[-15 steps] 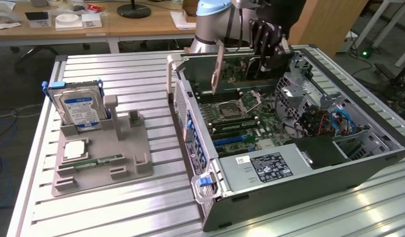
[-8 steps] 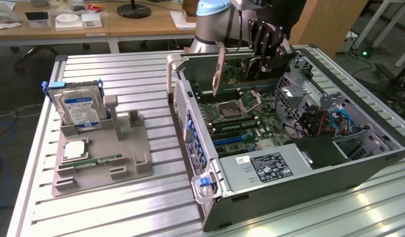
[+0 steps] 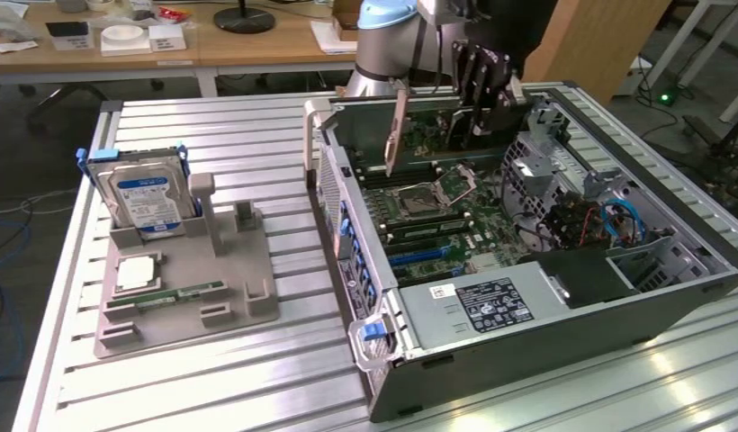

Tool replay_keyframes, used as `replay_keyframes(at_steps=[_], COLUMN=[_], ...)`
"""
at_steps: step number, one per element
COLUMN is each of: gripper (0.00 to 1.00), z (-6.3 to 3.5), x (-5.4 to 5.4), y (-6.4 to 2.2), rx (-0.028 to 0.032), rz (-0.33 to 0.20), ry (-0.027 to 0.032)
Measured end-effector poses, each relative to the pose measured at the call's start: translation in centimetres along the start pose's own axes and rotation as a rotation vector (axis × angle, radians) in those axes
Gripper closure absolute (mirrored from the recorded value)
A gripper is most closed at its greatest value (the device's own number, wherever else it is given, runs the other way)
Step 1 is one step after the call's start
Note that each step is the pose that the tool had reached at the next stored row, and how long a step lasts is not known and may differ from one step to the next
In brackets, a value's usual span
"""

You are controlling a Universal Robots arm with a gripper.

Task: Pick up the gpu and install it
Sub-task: 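Insert the gpu into the slot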

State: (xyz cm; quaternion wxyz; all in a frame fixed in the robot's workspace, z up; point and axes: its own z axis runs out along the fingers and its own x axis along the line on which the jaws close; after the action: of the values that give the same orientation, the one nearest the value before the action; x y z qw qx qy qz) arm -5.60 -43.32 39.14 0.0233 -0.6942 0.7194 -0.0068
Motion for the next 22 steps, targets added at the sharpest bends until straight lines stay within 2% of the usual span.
replay_keyframes(at_steps=[4, 18, 22], gripper=[0.72, 0.72, 0.72], z=[0.71, 3.24, 3.71], x=[0.0, 0.0, 0.1], y=[0.05, 0.22, 0.24], rx=[0.0004, 0.0002, 0.0011], rz=[0.020, 0.021, 0.021], ry=[0.0008, 0.0021, 0.0021])
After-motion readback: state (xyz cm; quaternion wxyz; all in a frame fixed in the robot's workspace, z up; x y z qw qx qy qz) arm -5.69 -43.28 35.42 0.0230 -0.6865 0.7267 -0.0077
